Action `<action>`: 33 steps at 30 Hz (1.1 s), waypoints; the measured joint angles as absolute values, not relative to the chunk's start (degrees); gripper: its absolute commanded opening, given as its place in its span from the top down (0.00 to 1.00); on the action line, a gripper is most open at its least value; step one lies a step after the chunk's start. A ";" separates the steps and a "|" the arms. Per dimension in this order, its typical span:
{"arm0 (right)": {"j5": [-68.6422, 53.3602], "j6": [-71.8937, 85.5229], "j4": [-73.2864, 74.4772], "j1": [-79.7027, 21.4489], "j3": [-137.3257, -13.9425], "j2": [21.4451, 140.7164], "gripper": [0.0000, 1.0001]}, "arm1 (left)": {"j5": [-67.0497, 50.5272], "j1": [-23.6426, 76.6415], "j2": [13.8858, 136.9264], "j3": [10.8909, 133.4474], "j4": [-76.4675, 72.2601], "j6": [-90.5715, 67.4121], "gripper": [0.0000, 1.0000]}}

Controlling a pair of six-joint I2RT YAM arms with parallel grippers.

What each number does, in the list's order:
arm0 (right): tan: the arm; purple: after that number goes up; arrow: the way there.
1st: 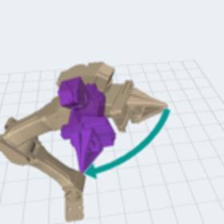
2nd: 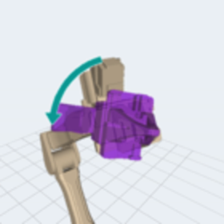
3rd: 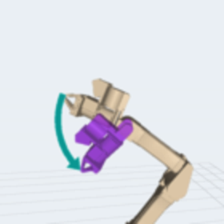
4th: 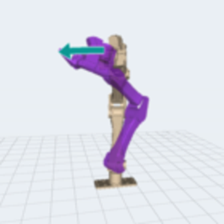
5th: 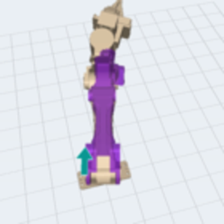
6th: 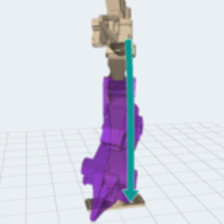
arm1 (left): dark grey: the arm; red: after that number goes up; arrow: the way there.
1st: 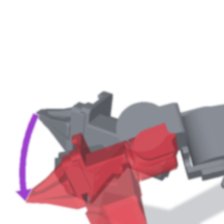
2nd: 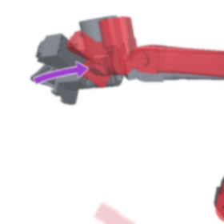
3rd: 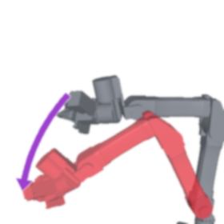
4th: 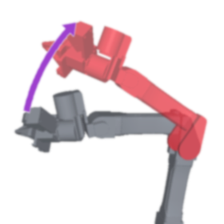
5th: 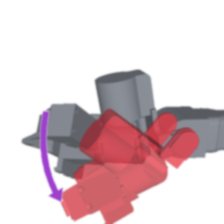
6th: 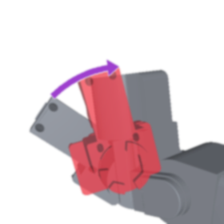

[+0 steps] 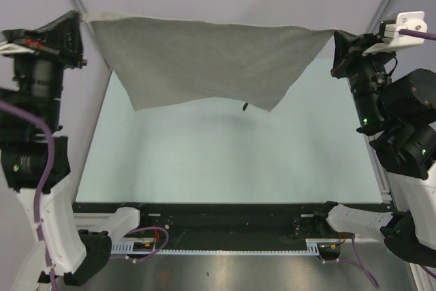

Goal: Fold the napkin, place the utensils inside, and roll it up
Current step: Flatten the napkin out

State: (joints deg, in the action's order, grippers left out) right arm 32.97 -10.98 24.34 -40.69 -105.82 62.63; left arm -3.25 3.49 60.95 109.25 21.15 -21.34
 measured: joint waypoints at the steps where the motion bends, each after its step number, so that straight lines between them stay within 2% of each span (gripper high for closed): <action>1: 33.26 -11.49 23.92 -41.69 -106.17 62.54 1.00 | -3.11 3.49 60.34 111.20 21.96 -20.75 1.00; 5: 35.62 -13.54 22.20 -43.70 -106.87 62.89 1.00 | -0.27 3.46 57.63 116.55 23.22 -18.50 1.00; 9: 35.64 -14.90 19.79 -43.05 -106.85 66.57 1.00 | 2.76 3.46 55.66 115.42 23.09 -16.49 1.00; 14: 30.68 -13.56 18.92 -37.12 -106.96 76.34 1.00 | 4.86 3.07 57.60 102.45 21.78 -15.51 0.99; 16: 29.06 -13.17 19.20 -35.83 -106.69 81.71 1.00 | 0.60 2.92 60.77 93.25 18.70 -16.29 0.84; 17: 28.58 -13.02 19.49 -35.51 -106.39 83.77 1.00 | -2.35 2.96 62.13 90.02 17.54 -17.04 0.69; 19: 27.46 -12.29 20.16 -34.63 -104.71 87.72 1.00 | -8.62 3.55 66.13 81.10 13.26 -18.81 0.57; 20: 26.96 -11.90 20.73 -34.26 -103.59 89.01 1.00 | -10.94 4.51 68.31 76.49 11.68 -19.86 0.46; 25: 25.30 -8.86 22.83 -31.46 -98.63 90.41 1.00 | -16.51 15.22 76.31 60.93 8.10 -21.41 0.37; 33: 24.43 -5.45 22.48 -27.29 -94.70 88.66 1.00 | -22.35 30.50 85.10 55.94 -9.89 -24.08 0.21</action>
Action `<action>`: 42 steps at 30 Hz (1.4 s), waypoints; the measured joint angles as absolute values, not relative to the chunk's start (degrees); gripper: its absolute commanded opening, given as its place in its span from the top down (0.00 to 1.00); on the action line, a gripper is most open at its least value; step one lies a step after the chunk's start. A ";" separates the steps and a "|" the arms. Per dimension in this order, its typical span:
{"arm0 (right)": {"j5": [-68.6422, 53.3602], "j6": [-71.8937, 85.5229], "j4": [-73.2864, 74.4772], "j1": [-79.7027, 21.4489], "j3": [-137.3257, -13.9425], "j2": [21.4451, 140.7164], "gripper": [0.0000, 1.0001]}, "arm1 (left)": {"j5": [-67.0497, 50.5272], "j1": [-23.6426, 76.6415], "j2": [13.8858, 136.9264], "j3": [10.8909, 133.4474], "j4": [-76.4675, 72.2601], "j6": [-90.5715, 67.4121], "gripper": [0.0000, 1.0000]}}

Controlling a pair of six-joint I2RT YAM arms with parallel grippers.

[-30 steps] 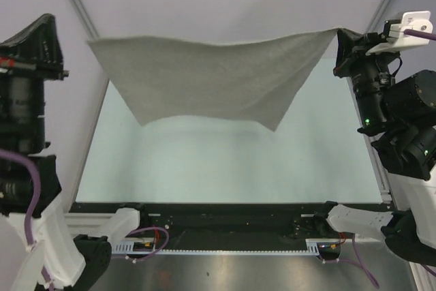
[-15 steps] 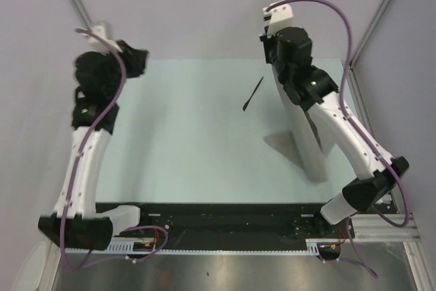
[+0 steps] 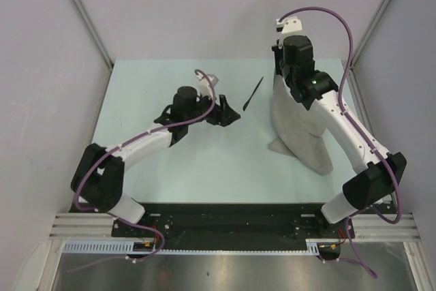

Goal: Fold the napkin, place the utensils inside, and roll it up
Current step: Flatten the napkin out

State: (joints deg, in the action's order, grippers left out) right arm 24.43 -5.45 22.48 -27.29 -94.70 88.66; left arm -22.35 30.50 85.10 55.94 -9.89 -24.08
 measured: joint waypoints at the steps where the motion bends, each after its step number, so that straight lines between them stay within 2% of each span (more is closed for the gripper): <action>1: 24.05 -4.95 22.50 -26.96 -94.41 88.38 1.00 | -23.07 31.59 86.76 55.94 -12.21 -24.71 0.18; 3: 23.35 -4.36 22.48 -26.72 -93.56 87.42 1.00 | -24.40 33.19 90.00 55.96 -17.54 -25.93 0.16; 4: 22.83 -4.01 22.59 -26.74 -92.95 86.59 1.00 | -25.26 33.80 91.50 56.07 -19.84 -26.59 0.12; 8: 21.41 -3.16 22.92 -26.79 -92.23 83.77 1.00 | -29.26 35.62 98.76 60.05 -28.29 -28.93 0.08; 17: 18.22 -1.78 23.14 -25.56 -91.90 80.27 1.00 | -33.89 38.37 112.29 73.56 -40.14 -31.83 0.08; 27: 15.35 -0.95 25.23 -21.71 -91.72 80.27 1.00 | -39.77 42.48 121.91 81.41 -47.24 -36.12 0.16; 31: 14.90 -0.82 25.54 -21.08 -91.72 80.25 1.00 | -40.34 43.77 124.46 82.83 -47.29 -36.25 0.27; 36: 14.26 -0.32 25.80 -20.86 -91.72 80.23 1.00 | -39.55 44.31 126.04 83.37 -45.50 -35.55 0.26; 42: 13.74 0.45 25.93 -20.49 -91.72 79.92 1.00 | -37.43 44.58 126.76 84.42 -42.02 -32.56 0.35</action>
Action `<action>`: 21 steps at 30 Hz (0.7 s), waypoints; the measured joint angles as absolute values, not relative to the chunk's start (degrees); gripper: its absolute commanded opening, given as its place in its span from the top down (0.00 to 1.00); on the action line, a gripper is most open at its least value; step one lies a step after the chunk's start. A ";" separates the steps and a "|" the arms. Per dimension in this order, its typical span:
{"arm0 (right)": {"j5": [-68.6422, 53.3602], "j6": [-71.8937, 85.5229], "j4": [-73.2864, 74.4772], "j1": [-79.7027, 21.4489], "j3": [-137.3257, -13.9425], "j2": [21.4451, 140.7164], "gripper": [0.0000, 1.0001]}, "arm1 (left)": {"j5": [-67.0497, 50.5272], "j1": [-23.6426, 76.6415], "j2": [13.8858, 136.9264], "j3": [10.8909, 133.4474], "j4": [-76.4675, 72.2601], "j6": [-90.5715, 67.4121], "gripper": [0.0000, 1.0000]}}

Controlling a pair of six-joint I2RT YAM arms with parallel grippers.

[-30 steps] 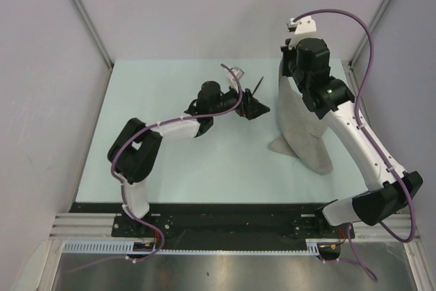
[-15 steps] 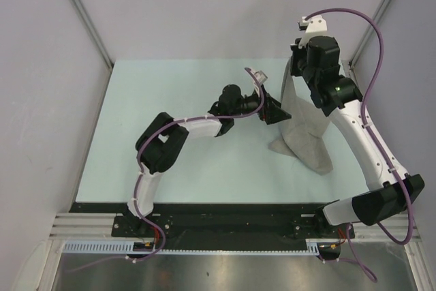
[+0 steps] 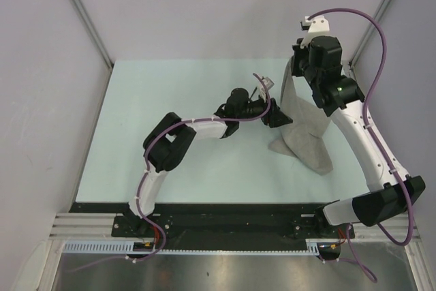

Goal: Fold the napkin, place the utensils inside, and roll it up
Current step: Flatten the napkin out

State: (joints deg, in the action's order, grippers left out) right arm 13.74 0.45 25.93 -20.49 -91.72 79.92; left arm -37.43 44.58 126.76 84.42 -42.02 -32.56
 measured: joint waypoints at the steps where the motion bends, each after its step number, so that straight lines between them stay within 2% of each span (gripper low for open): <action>1: 13.63 0.49 25.93 -20.40 -91.72 79.85 1.00 | -37.34 44.62 127.04 84.68 -41.80 -32.34 0.36; 6: 13.43 0.51 26.09 -19.77 -91.74 79.59 1.00 | -36.71 45.36 128.68 84.97 -40.45 -30.94 0.42; 12: 13.34 0.51 26.68 -19.03 -92.58 79.59 1.00 | -36.16 46.96 130.02 84.99 -38.70 -30.28 0.61; 14: 13.32 0.58 27.03 -18.70 -93.43 79.59 1.00 | -36.07 47.13 130.02 84.99 -38.39 -29.91 0.72; 15: 13.23 0.64 27.16 -18.48 -93.93 79.59 1.00 | -35.94 47.18 130.02 84.97 -38.41 -29.82 0.86; 17: 13.21 0.67 27.33 -18.24 -94.78 79.57 1.00 | -35.31 47.20 129.99 84.62 -38.65 -29.82 0.99; 21: 13.23 0.62 28.40 -18.15 -95.33 79.13 1.00 | -31.31 47.18 127.46 79.75 -38.81 -28.21 1.00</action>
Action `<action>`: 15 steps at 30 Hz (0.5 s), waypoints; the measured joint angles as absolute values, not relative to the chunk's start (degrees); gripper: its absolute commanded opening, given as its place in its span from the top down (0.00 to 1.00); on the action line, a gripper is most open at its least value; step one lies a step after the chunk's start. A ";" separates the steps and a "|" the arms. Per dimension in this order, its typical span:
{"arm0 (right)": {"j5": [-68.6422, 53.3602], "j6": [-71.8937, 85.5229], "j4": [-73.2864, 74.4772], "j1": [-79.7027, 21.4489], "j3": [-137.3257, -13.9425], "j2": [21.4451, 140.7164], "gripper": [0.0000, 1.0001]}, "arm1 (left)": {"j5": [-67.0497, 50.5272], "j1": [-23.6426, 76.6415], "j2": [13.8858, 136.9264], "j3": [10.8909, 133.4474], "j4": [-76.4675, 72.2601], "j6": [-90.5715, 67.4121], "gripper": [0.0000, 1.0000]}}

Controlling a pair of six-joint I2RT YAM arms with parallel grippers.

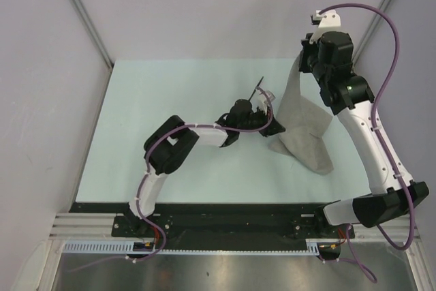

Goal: Fold the napkin, place the utensils inside, and roll it up
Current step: Flatten the napkin out

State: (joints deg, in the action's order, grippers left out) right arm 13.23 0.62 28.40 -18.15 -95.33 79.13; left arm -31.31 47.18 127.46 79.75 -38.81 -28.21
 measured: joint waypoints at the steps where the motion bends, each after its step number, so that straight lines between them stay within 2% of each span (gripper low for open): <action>1: 13.23 0.58 28.71 -18.15 -95.33 79.00 1.00 | -29.43 47.18 125.69 77.84 -37.60 -27.33 1.00; 6: 15.20 -0.40 28.12 -18.13 -95.39 77.17 1.00 | -18.81 47.24 111.90 72.82 -24.38 -20.29 1.00; 7: 15.68 -0.69 27.83 -18.13 -95.46 76.34 1.00 | -16.08 47.24 108.27 72.84 -20.99 -18.72 1.00; 8: 16.60 -1.30 26.81 -18.13 -95.85 73.73 1.00 | -10.00 47.31 99.35 73.69 -12.38 -14.98 1.00; 15: 16.88 -2.37 23.14 -18.31 -96.07 66.39 1.00 | 5.89 47.48 81.23 76.93 6.55 -9.41 1.00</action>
State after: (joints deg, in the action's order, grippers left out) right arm 16.88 -2.37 23.14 -18.31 -96.07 66.39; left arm 5.89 47.48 81.23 76.93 6.55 -9.41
